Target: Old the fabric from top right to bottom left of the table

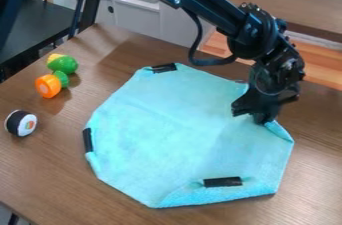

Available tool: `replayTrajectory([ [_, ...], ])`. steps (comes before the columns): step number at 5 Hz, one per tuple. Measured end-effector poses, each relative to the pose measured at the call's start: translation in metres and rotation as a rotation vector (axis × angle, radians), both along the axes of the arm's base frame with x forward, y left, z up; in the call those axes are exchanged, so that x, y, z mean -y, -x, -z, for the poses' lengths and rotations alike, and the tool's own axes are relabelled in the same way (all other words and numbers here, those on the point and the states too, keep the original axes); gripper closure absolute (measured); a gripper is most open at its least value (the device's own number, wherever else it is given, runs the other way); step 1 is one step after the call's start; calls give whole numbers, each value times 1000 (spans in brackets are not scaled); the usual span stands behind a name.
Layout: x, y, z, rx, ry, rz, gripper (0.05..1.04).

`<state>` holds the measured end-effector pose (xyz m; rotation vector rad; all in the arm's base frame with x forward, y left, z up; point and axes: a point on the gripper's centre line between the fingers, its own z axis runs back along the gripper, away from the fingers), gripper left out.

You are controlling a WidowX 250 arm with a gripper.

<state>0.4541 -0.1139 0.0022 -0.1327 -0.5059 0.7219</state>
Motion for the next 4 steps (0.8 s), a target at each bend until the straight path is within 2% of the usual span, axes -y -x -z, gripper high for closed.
replayTrajectory([
  [1,2,0,0,-1,13,6,1017],
  [2,-2,1,0,1,25,15,1030],
  [3,-10,6,-23,26,62,4,1031],
  [4,-25,20,-33,13,86,-3,1031],
])
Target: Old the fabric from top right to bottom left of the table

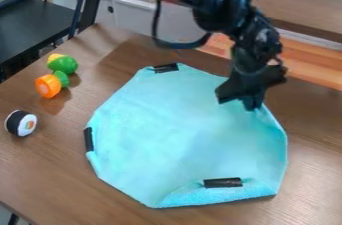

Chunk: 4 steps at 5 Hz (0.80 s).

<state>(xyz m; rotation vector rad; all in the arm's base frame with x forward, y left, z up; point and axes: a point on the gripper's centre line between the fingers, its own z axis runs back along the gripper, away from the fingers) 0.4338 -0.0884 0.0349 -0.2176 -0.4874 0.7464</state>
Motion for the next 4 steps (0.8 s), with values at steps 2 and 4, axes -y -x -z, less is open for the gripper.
replayTrajectory([
  [2,-42,50,-8,-47,19,19,1031],
  [4,-89,97,-18,-48,-25,90,1031],
])
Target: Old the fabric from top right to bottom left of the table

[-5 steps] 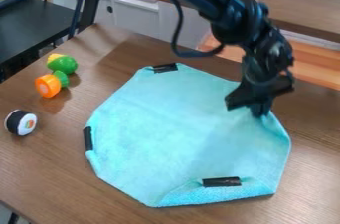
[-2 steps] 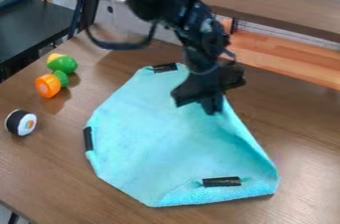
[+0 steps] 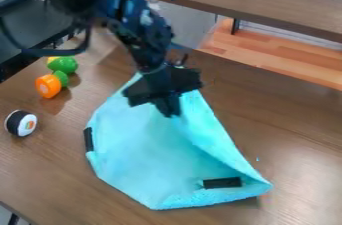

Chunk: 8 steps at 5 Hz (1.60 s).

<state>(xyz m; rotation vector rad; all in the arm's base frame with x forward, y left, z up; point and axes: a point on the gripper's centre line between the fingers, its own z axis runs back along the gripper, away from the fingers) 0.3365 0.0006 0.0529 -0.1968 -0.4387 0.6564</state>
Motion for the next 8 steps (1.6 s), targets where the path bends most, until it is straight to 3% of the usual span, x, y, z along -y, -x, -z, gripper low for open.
replayTrajectory([
  [5,-88,73,-9,-88,-39,56,1010],
  [6,-97,80,-12,-94,-88,118,865],
  [7,-97,83,-15,-63,-113,185,607],
  [8,-101,83,-24,-55,-200,241,297],
])
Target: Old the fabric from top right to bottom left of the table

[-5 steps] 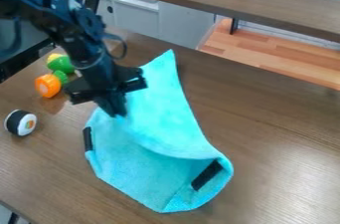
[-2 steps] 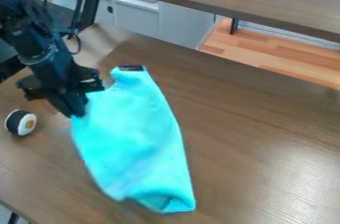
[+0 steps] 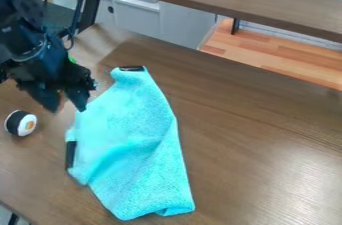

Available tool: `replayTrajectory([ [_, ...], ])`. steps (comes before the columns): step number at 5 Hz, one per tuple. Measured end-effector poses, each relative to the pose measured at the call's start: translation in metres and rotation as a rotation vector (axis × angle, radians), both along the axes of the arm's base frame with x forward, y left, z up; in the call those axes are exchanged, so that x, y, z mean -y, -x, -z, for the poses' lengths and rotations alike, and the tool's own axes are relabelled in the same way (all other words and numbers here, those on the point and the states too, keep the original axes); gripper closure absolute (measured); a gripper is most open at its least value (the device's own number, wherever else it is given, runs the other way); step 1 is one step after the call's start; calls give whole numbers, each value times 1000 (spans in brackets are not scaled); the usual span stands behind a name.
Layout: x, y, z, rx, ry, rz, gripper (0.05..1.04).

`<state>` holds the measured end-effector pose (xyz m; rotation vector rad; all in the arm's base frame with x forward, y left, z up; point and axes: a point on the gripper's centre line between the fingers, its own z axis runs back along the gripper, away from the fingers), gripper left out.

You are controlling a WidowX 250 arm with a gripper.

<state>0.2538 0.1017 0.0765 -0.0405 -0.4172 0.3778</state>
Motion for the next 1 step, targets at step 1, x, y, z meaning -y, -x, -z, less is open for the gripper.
replayTrajectory([
  [1,3,-6,-16,-71,-45,40,89],
])
